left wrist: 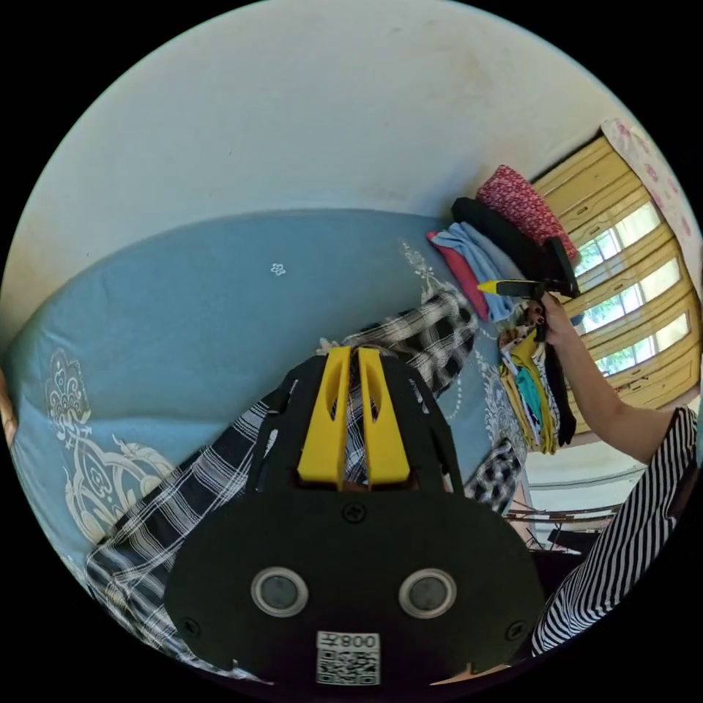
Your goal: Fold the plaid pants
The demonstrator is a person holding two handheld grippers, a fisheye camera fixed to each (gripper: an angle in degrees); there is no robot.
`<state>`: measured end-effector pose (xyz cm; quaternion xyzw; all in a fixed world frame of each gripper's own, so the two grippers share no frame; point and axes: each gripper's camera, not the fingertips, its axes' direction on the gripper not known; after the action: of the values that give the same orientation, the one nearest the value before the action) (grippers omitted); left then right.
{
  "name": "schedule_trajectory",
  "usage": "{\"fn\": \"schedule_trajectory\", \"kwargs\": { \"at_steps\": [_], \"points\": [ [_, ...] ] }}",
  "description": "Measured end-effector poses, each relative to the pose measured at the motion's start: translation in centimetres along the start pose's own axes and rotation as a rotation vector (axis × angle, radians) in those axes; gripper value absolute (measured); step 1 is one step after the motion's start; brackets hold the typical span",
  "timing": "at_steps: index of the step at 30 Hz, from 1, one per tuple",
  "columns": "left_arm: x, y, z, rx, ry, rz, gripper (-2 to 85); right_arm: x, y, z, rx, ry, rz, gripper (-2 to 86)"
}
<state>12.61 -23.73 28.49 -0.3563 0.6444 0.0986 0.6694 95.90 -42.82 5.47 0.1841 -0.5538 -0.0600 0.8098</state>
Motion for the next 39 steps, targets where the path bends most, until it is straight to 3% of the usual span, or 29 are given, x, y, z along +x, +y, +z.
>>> {"fn": "schedule_trajectory", "kwargs": {
  "at_steps": [6,12,17,28,39],
  "points": [
    [-0.8,2.2,0.8,0.068,0.023,-0.022,5.7,-0.5,3.1,0.1,0.032,-0.04,0.015,10.6],
    [0.9,6.1,2.7,-0.077,-0.101,0.102,7.1,-0.6,3.2,0.8,0.01,-0.033,0.076,10.4],
    [0.4,6.1,6.0,-0.213,-0.18,0.129,3.2,-1.0,1.7,0.0,-0.001,-0.01,0.09,7.2],
    [1.5,6.6,6.7,-0.166,0.014,0.163,0.3,0.7,1.7,-6.2,-0.012,-0.011,0.122,6.4],
    [0.2,9.8,7.3,-0.254,0.116,0.11,1.8,2.0,3.0,-4.4,-0.074,-0.031,0.172,7.6]
  ]
}}
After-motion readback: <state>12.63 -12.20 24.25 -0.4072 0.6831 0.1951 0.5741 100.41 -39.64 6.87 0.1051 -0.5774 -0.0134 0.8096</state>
